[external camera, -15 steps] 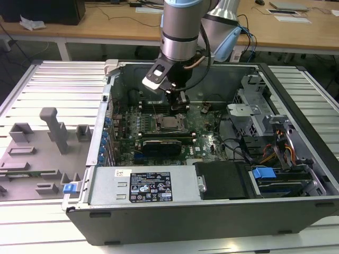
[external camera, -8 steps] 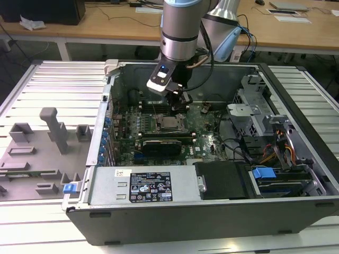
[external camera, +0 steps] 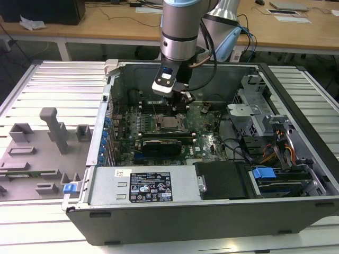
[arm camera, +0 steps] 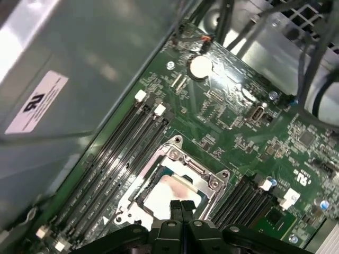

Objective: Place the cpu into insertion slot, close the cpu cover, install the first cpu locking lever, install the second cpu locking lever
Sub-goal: 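Close the cpu cover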

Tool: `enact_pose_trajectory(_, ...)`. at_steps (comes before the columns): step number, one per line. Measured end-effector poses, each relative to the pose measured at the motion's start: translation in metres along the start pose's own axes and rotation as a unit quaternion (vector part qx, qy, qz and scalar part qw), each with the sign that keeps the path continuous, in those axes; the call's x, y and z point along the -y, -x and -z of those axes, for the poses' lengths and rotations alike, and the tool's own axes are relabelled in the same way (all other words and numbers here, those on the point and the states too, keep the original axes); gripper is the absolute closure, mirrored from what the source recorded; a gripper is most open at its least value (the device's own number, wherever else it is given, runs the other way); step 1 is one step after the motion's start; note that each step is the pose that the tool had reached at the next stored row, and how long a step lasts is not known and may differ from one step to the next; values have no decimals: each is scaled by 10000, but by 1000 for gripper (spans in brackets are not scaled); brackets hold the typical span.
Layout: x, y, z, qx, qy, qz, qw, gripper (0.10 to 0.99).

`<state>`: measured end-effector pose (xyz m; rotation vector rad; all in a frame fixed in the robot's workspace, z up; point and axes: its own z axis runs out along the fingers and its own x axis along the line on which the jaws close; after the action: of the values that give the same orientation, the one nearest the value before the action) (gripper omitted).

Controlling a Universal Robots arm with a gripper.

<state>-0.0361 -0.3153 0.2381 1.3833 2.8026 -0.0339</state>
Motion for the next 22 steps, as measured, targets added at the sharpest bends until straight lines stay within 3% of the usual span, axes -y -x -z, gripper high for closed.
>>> enact_pose_trajectory(6, 1, -1, -1, 29, -7, 449, 9990, 980)
enact_pose_trajectory(9, 2, -1, -1, 67, -26, 804, 9967, 980)
enact_pose_trajectory(11, 2, -1, -1, 107, -49, 1096, 9939, 980)
enact_pose_trajectory(16, 2, -2, -4, 120, -38, 1533, 9881, 980)
enact_pose_trajectory(22, 2, -2, -13, 131, -18, 2119, 9772, 980)
